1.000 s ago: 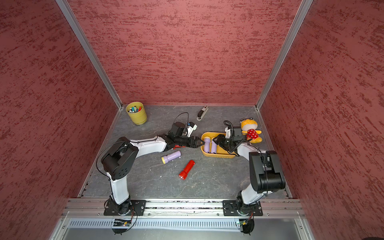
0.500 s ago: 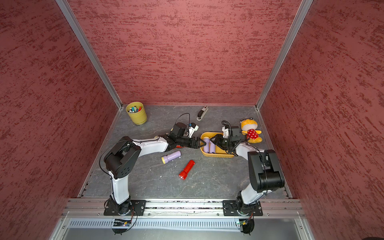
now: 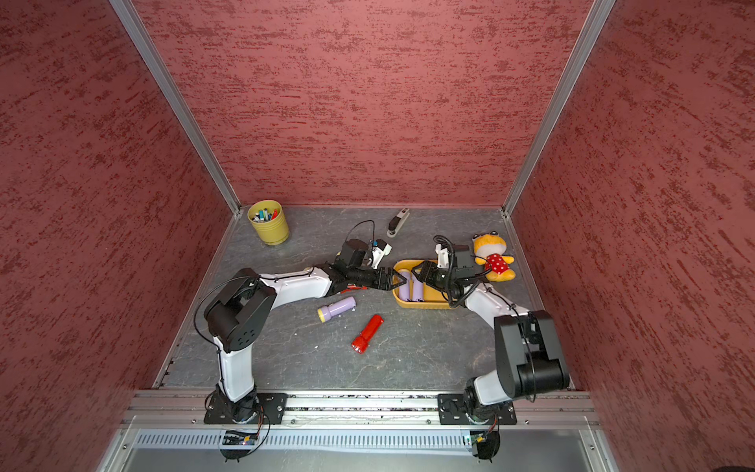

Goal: Put the flashlights into the storage boxes
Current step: Adjust the flashlight in the storage box, then pick up the flashlight from the center of the board.

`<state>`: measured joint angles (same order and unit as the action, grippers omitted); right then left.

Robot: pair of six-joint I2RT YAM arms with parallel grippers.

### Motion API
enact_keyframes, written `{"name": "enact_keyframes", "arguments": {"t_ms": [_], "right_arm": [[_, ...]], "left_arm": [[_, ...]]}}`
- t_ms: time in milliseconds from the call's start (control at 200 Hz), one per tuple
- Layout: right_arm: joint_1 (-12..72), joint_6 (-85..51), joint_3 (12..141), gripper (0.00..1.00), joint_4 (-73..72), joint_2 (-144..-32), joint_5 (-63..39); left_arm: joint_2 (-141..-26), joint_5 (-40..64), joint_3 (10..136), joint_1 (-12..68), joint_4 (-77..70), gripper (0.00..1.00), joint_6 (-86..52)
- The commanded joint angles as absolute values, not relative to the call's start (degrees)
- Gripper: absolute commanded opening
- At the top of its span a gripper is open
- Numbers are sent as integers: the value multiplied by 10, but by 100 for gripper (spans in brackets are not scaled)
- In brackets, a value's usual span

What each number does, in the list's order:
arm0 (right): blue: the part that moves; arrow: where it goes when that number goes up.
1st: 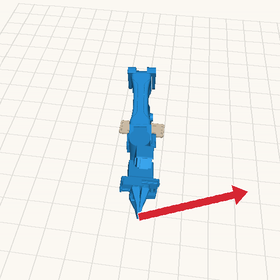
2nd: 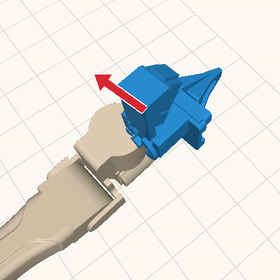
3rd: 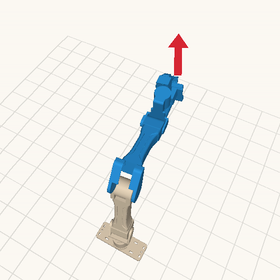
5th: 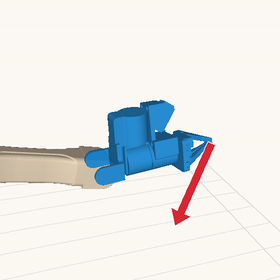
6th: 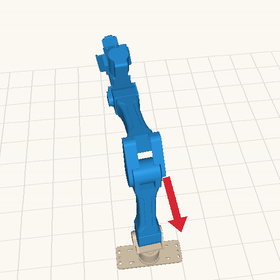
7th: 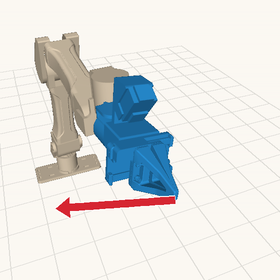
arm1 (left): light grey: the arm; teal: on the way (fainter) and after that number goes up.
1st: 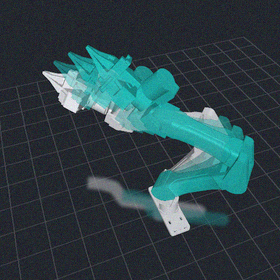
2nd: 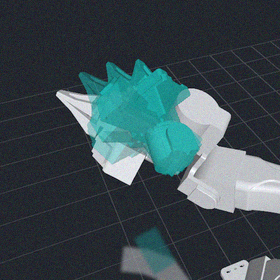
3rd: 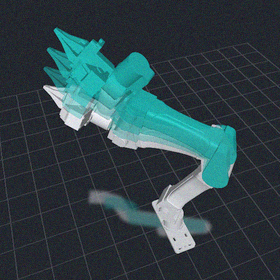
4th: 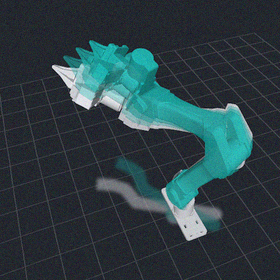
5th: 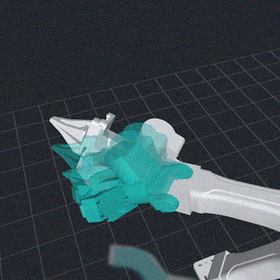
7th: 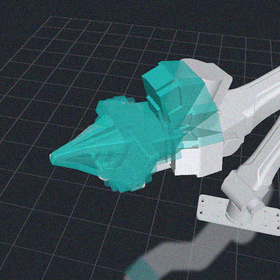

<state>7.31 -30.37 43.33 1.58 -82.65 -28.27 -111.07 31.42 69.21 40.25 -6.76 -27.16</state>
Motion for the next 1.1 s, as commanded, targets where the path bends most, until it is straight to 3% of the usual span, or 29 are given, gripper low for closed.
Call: {"name": "enact_keyframes", "arguments": {"t_ms": [0,416,661,867,1092], "right_arm": [[76,-255,444,59,28,-790,-249],[156,2,519,60,109,-696,-223],[232,310,519,53,130,-676,-304],[287,508,548,51,172,-709,-351],[370,670,629,52,309,-811,-257]], "left_arm": [[-1073,302,689,403,-49,83,-252],[-925,250,598,363,43,85,-209],[-847,245,518,298,68,85,-204],[-786,209,468,278,85,86,-192],[-744,190,415,260,89,86,-215]]}}
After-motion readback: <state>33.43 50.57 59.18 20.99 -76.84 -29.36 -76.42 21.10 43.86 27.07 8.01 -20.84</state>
